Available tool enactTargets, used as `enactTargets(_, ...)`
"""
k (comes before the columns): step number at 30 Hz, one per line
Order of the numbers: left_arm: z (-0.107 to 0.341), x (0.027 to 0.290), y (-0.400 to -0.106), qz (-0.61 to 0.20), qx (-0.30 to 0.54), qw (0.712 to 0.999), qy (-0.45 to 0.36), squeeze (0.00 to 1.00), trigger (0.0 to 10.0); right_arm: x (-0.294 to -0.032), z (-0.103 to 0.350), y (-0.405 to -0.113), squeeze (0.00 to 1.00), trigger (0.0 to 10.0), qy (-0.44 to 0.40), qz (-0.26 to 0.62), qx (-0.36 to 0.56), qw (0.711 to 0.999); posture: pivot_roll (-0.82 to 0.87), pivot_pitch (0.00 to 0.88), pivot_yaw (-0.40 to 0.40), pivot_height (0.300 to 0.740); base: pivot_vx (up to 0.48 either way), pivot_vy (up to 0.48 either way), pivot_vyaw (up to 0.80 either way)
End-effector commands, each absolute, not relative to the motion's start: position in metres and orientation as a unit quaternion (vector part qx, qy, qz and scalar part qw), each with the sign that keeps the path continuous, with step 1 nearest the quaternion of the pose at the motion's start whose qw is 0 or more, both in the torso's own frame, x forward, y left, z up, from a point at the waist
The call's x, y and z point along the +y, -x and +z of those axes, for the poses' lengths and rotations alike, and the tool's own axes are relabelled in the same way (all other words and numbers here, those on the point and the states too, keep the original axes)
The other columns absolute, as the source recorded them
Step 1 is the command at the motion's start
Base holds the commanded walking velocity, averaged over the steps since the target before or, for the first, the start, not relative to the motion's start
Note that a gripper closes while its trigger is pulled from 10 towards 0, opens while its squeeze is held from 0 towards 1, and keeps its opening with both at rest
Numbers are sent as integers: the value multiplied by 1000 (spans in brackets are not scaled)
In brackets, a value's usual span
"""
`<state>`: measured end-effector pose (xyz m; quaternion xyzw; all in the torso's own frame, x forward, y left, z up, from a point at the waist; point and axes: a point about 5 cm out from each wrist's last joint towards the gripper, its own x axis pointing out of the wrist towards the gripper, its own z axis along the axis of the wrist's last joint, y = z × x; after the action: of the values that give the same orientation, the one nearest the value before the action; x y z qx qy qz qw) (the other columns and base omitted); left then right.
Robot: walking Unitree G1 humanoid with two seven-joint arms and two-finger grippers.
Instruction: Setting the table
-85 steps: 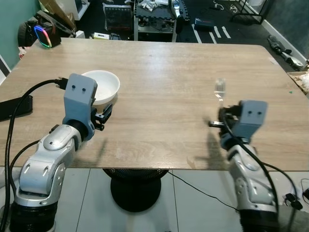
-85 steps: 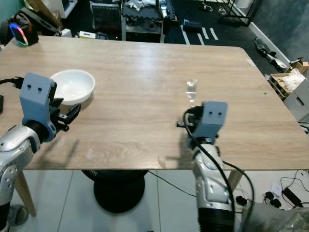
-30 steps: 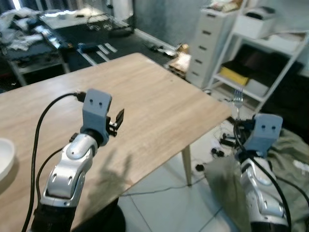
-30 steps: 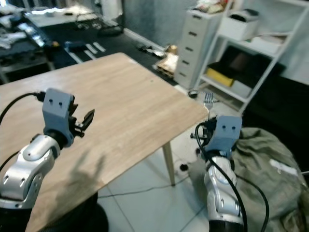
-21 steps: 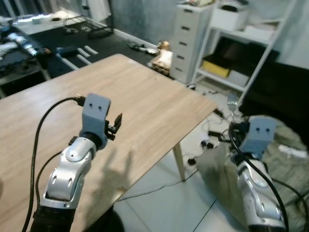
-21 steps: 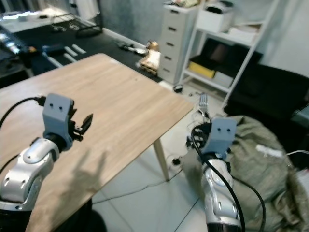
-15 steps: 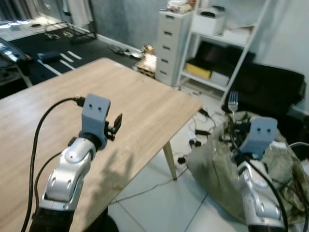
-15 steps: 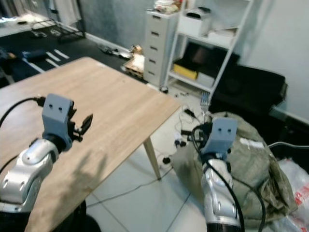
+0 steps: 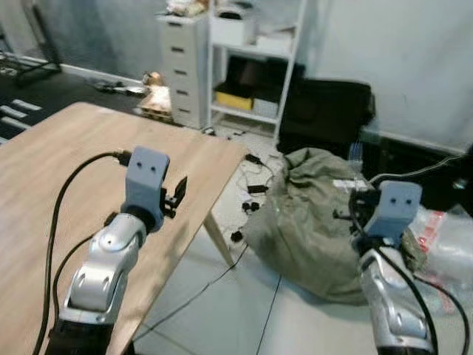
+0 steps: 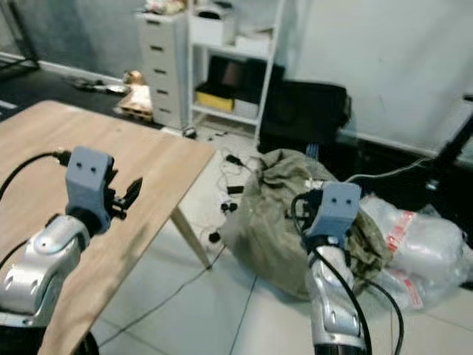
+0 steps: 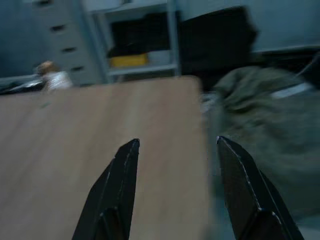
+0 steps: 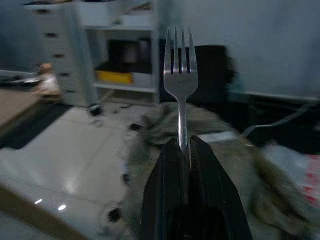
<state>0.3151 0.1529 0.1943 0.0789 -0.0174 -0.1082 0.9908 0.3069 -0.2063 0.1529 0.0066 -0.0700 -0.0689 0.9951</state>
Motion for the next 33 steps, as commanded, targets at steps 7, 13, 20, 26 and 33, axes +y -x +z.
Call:
enactTargets(7, 192, 155, -315, -105, -12, 991, -86, 0, 10000, -207, 155, -306, 0, 10000, -8, -72, -75, 995, -17, 0, 85, 740, 0, 0, -788)
enactTargets(13, 191, 155, -315, -105, -11, 991, -86, 0, 10000, -207, 155, -307, 0, 10000, -7, -72, -75, 995, -18, 0, 86, 740, 0, 0, -788)
enactTargets(20, 192, 155, -316, -105, -12, 991, -87, 0, 10000, -207, 155, -307, 0, 10000, -7, -72, -75, 995, -17, 0, 86, 740, 0, 0, -788)
enactTargets(26, 191, 155, -317, -105, -11, 990, -88, 0, 10000, -208, 155, -308, 0, 10000, -6, -73, -75, 994, -17, 0, 86, 740, 0, 0, -788)
enactTargets(33, 191, 154, -317, -107, -12, 990, -88, 0, 10000, -208, 155, -309, 0, 10000, -6, -72, -76, 994, -19, 0, 86, 740, 0, 0, -788)
